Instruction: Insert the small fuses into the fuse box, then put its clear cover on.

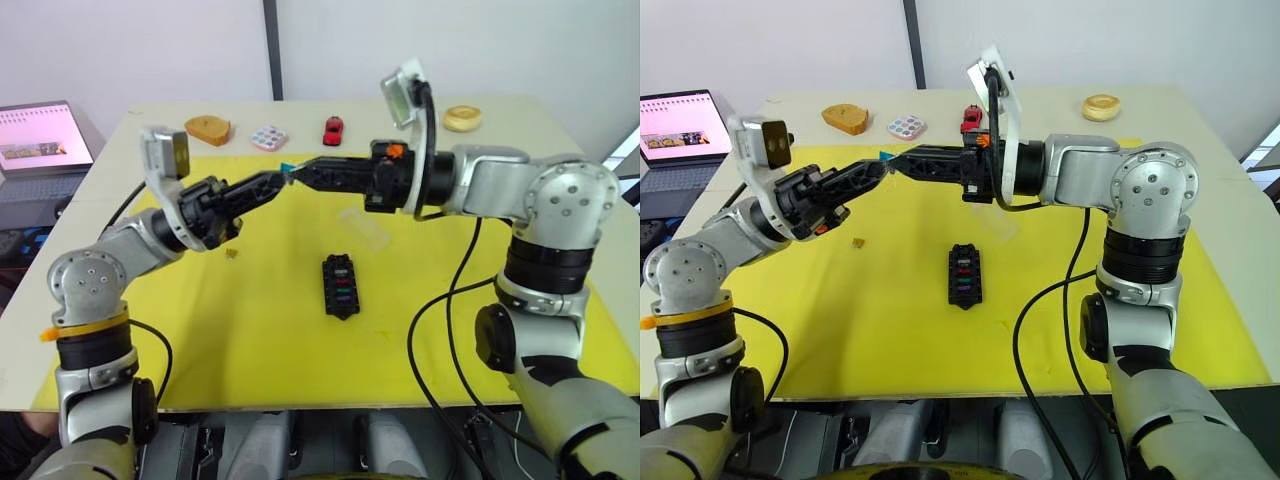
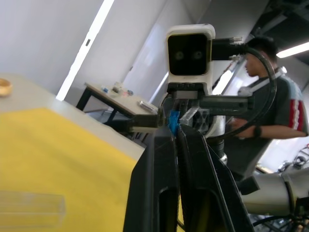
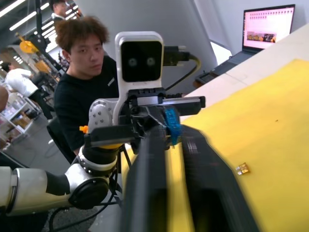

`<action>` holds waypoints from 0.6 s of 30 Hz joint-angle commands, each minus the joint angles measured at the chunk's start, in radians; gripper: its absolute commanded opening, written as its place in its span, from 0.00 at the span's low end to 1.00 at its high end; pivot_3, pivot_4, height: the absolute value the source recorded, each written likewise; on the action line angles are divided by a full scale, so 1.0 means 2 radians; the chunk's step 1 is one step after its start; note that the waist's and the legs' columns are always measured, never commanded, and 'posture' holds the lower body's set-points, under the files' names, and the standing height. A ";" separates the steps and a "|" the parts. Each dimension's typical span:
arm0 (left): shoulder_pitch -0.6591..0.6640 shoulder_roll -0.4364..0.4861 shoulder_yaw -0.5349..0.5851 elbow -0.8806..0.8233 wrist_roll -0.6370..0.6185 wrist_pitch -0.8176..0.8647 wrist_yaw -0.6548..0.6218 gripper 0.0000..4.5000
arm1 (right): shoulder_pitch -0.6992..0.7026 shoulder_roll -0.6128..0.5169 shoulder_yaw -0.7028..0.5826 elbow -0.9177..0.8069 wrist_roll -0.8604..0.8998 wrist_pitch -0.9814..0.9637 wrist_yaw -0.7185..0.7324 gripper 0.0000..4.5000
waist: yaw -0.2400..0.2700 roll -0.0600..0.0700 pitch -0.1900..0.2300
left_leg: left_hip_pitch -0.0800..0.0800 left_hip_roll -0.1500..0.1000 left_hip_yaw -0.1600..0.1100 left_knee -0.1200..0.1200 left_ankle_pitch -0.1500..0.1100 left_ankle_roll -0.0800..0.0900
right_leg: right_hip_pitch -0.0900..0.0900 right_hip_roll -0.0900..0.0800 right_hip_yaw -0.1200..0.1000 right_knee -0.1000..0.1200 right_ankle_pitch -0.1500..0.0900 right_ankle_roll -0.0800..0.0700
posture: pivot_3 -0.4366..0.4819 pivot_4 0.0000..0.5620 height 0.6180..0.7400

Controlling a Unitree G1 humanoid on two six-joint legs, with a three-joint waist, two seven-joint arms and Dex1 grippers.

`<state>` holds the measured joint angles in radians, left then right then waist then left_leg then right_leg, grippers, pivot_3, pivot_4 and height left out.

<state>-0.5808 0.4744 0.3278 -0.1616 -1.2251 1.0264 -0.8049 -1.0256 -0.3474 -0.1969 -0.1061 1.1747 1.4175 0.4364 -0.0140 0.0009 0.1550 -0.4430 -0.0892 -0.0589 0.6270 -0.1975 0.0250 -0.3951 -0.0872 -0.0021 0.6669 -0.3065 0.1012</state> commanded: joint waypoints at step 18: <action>0.043 0.103 -0.012 -0.033 0.037 -0.018 -0.037 0.99 | 0.090 -0.105 0.087 -0.040 -0.143 -0.222 0.199 0.00 | 0.000 0.000 0.000 | 0.000 0.000 0.000 0.000 0.000 0.000 | 0.000 0.000 0.000 -0.001 0.000 0.000 | 0.48 0.27 1.00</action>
<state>-0.5003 0.6527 0.3006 -0.1926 -1.1859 1.0123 -0.8514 -0.8691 -0.5360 -0.0394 -0.1710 0.9779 1.1194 0.7291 -0.0133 0.0009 0.1553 -0.4430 -0.0893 -0.0588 0.6260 -0.1979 0.0254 -0.3950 -0.0871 -0.0022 0.6646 -0.3067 0.1012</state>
